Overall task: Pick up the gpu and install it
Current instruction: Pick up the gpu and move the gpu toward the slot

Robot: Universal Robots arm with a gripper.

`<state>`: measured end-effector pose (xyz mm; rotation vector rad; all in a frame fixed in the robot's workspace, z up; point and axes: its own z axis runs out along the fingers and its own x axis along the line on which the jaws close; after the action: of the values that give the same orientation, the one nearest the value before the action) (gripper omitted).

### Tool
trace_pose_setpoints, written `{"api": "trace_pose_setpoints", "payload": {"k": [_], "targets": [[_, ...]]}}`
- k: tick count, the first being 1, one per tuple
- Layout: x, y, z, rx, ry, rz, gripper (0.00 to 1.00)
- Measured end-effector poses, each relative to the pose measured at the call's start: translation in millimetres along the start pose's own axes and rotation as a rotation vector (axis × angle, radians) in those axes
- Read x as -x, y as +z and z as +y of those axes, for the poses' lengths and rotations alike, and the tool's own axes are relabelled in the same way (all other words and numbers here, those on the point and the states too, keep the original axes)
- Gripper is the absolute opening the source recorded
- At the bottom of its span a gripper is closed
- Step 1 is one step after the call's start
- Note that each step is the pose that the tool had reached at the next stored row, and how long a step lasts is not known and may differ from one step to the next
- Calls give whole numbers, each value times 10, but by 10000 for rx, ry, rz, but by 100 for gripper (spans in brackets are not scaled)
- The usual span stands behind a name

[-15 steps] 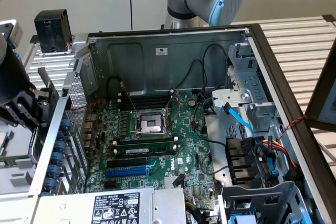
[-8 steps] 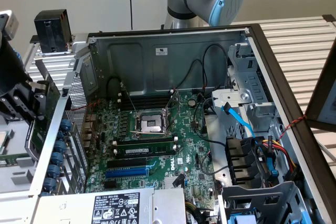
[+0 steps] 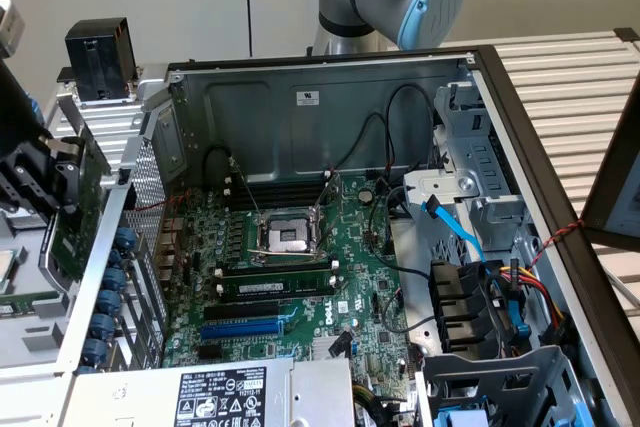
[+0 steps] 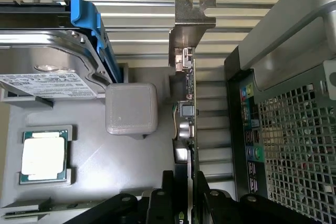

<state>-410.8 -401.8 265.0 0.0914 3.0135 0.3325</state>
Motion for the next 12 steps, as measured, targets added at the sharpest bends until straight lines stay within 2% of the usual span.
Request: {"api": "trace_pose_setpoints", "payload": {"k": [4, 7, 12], "targets": [[-20, -119, 23, 20, 6, 8, 27], [-31, -171, 31, 21, 10, 57, 27], [-28, -238, 47, 12, 8, 224, 27]]}}
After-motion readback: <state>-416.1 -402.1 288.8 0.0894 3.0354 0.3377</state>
